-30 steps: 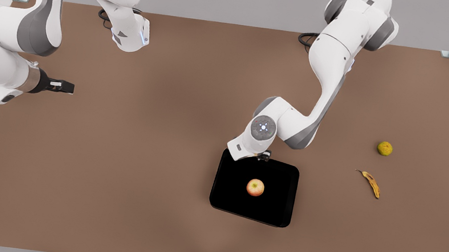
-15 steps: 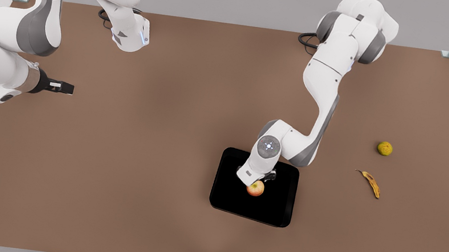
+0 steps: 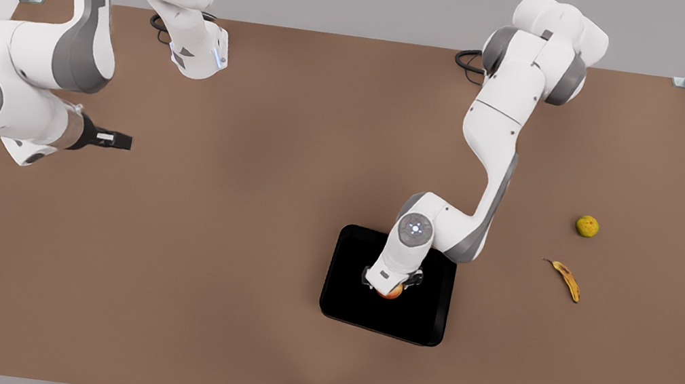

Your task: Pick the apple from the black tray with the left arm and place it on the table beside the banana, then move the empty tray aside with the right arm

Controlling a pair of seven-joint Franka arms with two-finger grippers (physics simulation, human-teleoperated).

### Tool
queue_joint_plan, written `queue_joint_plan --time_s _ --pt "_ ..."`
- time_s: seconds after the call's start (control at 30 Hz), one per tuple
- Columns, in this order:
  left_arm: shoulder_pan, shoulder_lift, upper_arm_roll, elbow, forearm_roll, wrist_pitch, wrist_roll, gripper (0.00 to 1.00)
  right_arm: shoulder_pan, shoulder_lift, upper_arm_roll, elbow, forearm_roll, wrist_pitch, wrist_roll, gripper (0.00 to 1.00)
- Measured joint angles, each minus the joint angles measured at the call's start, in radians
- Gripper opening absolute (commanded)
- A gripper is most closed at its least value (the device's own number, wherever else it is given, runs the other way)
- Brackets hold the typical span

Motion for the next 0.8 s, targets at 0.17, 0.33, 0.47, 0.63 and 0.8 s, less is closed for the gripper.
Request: queue_joint_plan --time_s 0.17,0.33,0.47,0.63,0.8 --pt "-0.001 0.003 -0.002 -0.002 0.024 0.001 0.001 1.00 -0.011 0.001 0.000 -0.001 -0.001 0.004 0.010 1.00" --pt "-0.004 0.002 -0.003 -0.010 0.054 -0.002 0.004 1.00 -0.005 0.001 0.001 -0.001 -0.001 0.005 0.018 1.00" --pt "-0.005 0.005 -0.005 -0.014 0.064 -0.003 0.006 1.00 -0.007 0.006 0.001 -0.001 -0.001 0.006 0.023 1.00" --pt "-0.005 0.008 -0.004 -0.027 0.069 -0.003 0.011 1.00 -0.007 0.008 0.001 -0.001 -0.001 0.006 0.028 1.00" --pt "-0.004 0.022 -0.003 -0.025 0.070 0.001 0.014 1.00 -0.007 0.008 0.001 -0.001 0.000 0.006 0.032 1.00"
